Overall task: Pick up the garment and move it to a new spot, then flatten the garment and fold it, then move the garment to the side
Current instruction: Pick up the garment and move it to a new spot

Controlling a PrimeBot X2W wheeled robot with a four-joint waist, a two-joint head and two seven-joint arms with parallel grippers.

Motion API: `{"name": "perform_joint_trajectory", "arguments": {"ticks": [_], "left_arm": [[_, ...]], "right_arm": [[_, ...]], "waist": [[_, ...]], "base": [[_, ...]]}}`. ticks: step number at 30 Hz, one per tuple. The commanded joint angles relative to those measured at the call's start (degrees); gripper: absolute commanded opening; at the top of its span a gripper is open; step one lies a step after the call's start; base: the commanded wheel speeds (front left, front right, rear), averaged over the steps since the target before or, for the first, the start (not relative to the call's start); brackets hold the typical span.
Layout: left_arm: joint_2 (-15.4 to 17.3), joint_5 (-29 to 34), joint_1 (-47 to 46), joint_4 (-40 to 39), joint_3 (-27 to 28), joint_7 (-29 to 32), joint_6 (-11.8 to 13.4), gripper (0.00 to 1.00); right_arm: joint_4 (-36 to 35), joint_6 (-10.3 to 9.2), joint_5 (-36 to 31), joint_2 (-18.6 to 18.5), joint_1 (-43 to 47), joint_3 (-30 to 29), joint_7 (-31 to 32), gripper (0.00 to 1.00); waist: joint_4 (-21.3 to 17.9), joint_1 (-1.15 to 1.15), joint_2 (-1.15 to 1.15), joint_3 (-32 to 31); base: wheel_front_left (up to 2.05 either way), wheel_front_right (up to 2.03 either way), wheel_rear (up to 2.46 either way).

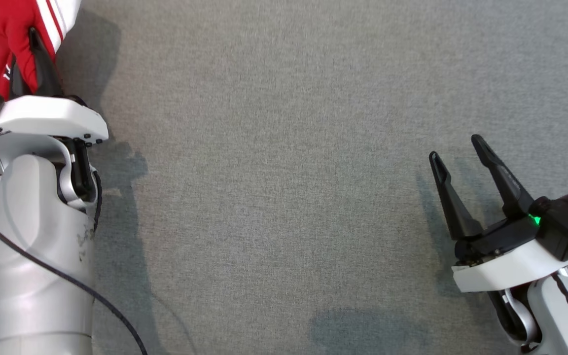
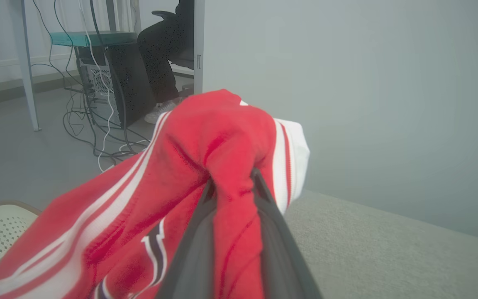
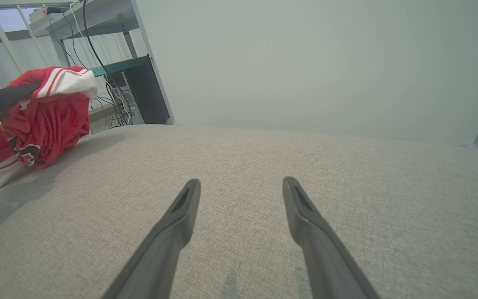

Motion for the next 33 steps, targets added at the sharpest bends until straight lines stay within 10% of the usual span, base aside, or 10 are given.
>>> {"name": "perform_joint_trajectory", "arguments": {"ticks": [1, 18, 33], "left_arm": [[1.9, 1.0, 1.7, -3.8, 1.7, -0.3, -0.8, 0.0], [-1.8, 1.9, 17.4, -23.6, -0.8, 1.2, -6.6, 0.0], [-2.2, -9.8, 24.1, -32.5, -15.1, 8.8, -0.5, 0.0]], "right_arm": [[-1.1, 0.0, 0.6, 0.5, 1.7, 0.6, -0.3, 1.0], [1.0, 0.0, 1.2, 6.5, 12.1, -2.0, -0.3, 1.0], [0.6, 0.0, 1.1, 7.4, 16.0, -2.4, -0.3, 1.0]], "waist": [[-0.4, 0.0, 0.0, -2.7], [-7.3, 0.0, 0.0, -22.8], [-15.1, 0.0, 0.0, -27.4]], "base": [[0.0, 0.0, 0.0], [0.0, 0.0, 0.0], [0.0, 0.0, 0.0]]}}
